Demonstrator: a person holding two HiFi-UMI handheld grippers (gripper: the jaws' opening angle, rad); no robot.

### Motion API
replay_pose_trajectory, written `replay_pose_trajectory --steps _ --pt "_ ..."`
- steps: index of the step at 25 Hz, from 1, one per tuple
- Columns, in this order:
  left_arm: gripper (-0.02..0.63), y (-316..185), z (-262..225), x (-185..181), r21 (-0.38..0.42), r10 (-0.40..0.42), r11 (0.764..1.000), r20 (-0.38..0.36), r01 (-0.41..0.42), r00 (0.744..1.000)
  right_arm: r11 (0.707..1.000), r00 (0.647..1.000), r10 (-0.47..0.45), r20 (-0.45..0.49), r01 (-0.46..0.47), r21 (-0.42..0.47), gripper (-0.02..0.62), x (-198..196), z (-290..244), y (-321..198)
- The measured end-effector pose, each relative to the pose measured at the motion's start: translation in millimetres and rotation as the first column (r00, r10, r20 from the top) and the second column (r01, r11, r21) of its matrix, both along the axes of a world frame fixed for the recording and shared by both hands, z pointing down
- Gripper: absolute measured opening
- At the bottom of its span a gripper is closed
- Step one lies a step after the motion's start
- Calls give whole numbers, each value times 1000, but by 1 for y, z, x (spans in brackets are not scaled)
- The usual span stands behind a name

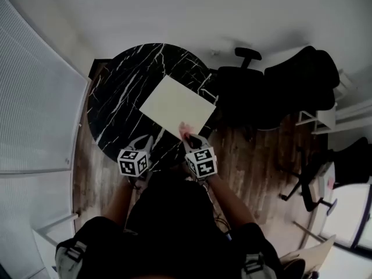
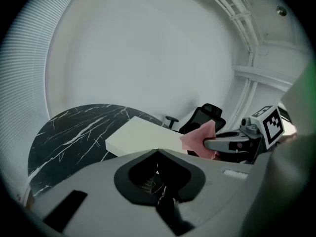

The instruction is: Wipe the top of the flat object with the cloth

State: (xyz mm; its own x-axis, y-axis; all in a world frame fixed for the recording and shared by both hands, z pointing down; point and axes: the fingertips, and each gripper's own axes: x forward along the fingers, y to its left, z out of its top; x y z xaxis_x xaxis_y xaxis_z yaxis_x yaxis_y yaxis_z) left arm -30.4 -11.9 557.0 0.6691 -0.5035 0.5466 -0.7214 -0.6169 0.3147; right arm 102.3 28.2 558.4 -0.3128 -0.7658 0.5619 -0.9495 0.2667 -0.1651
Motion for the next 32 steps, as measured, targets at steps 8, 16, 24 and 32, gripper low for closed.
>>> replay_pose_trajectory --steps 8,16,24,32 --pt "0 58 -25 32 65 70 995 34 -72 997 967 988 117 98 -136 215 15 24 -42 31" --pt "0 50 -105 23 219 23 976 -162 13 986 895 969 247 31 -240 376 15 35 -114 55" --pt "0 40 -185 -2 480 109 877 -138 -30 984 788 948 317 -18 -252 561 14 -7 -201 54" --pt "0 41 -218 -47 552 90 834 -175 22 980 754 944 320 -79 -203 625 14 -52 -240 60"
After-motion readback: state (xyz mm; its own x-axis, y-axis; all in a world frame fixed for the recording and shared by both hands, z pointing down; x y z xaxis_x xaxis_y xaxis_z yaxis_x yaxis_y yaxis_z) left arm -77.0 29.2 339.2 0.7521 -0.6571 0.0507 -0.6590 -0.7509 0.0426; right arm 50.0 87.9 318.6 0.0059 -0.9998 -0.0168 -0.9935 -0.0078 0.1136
